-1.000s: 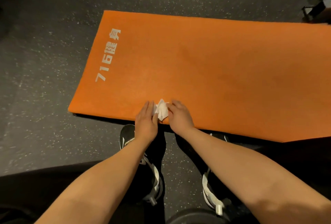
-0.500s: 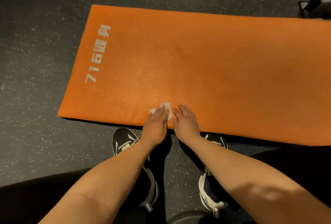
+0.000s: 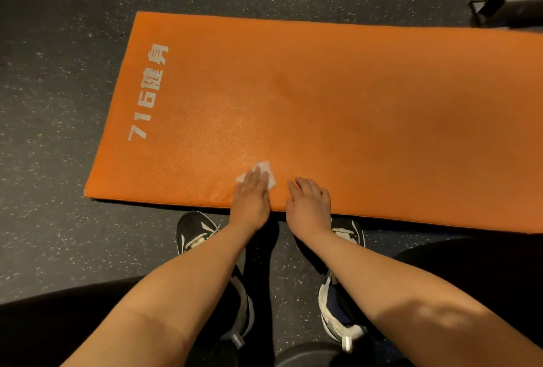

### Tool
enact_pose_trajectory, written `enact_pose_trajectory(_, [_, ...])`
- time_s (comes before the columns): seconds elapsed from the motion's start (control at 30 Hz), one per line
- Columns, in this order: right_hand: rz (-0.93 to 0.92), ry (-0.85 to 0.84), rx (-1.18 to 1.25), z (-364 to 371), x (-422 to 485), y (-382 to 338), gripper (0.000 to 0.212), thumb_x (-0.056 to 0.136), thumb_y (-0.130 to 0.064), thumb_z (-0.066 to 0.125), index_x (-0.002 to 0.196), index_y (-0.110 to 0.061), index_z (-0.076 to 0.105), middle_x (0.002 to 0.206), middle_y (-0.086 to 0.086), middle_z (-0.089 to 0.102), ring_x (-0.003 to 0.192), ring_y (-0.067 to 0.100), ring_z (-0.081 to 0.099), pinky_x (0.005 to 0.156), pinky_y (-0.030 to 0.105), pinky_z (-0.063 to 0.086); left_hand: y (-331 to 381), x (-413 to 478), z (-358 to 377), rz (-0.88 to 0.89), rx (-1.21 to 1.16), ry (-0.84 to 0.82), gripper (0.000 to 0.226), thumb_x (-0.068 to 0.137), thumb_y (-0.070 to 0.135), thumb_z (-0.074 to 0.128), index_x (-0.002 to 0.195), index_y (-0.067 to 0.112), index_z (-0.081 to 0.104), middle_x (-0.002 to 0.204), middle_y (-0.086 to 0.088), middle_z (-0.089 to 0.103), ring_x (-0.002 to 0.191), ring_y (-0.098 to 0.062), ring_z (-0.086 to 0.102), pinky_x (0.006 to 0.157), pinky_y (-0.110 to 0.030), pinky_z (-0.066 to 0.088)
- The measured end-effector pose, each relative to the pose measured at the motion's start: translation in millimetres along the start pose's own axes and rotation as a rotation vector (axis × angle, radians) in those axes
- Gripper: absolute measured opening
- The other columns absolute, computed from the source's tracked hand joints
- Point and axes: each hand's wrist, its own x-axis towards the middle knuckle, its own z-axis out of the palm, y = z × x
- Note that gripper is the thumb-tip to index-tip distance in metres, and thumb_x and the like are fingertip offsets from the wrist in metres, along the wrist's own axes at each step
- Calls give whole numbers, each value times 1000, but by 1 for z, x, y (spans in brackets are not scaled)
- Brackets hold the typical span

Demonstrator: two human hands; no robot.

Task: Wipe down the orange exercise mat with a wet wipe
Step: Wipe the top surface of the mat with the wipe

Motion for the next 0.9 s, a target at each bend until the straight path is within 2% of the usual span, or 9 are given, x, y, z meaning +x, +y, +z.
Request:
enact_pose_trajectory(0.07, [17, -23, 8, -2, 0, 1, 49, 105, -28, 36, 154, -25, 38, 163, -3, 30, 150, 16, 19, 113, 47, 16, -6, 4, -5, -146, 38, 29, 54, 107, 21, 32, 160, 15, 19, 168, -9, 6, 155, -28, 3, 125, -47, 10])
enact_pose_trajectory(0.13, [19, -40, 24, -5, 0, 4, 49, 106, -28, 36, 155, -26, 37, 164, -3, 26, 152, 15, 16, 113, 46, 16, 3, 3, -2, -169, 8, 5, 54, 108, 23, 29, 160, 15, 16, 168, -9, 2, 155, -26, 1, 125, -45, 7])
enact_pose_trajectory(0.27, [60, -35, 91, -7, -6, 13, 50, 107, -30, 33, 157, -24, 34, 167, -1, 20, 155, 17, 8, 121, 41, 11, 42, -14, 19, 65, -94, -95, 53, 110, 28, 27, 161, 20, 16, 168, -1, 4, 155, -18, -2, 124, -37, -1])
enact_pose_trajectory(0.4, [50, -34, 77, -8, -13, 17, 50, 107, -28, 32, 157, -23, 32, 167, -2, 20, 155, 17, 6, 120, 41, 9, 41, -16, 22, 131, -53, -103, 53, 109, 23, 31, 161, 21, 18, 168, -1, 6, 155, -19, -1, 125, -38, 1])
enact_pose_trajectory(0.53, [74, -57, 58, -14, -16, 25, 52, 108, -32, 34, 158, -25, 28, 168, -4, 16, 155, 18, 2, 119, 46, 7, 19, -5, 4, -129, 85, 13, 55, 107, 23, 31, 160, 20, 17, 168, -7, 4, 155, -26, 0, 126, -46, 7])
enact_pose_trajectory(0.6, [80, -66, 61, -16, -17, 28, 54, 108, -34, 33, 160, -23, 23, 168, -5, 15, 155, 17, 1, 120, 45, 7, 19, -5, 1, -191, 107, 20, 58, 105, 20, 33, 160, 18, 15, 168, -9, 2, 155, -25, -1, 126, -45, 6])
enact_pose_trajectory(0.73, [115, -49, 61, -19, -20, 29, 56, 108, -33, 33, 161, -24, 19, 168, -6, 16, 155, 15, 3, 117, 46, 11, 55, -17, 18, -15, -21, -78, 56, 107, 20, 32, 161, 19, 17, 168, -7, 4, 155, -23, 0, 125, -40, 7])
enact_pose_trajectory(0.8, [148, -33, 73, -21, -21, 31, 55, 107, -33, 34, 160, -26, 20, 167, -6, 17, 154, 14, 5, 113, 46, 12, 69, -21, 26, 112, -60, -132, 54, 108, 24, 31, 160, 20, 19, 168, -5, 8, 155, -20, 2, 125, -40, 7])
enact_pose_trajectory(0.9, [146, -55, 62, -23, -21, 35, 53, 107, -35, 36, 158, -27, 27, 167, -6, 18, 154, 14, 6, 111, 47, 13, 64, -16, 25, 196, -34, -164, 56, 106, 17, 35, 160, 22, 22, 168, -2, 12, 155, -21, 5, 125, -42, 8])
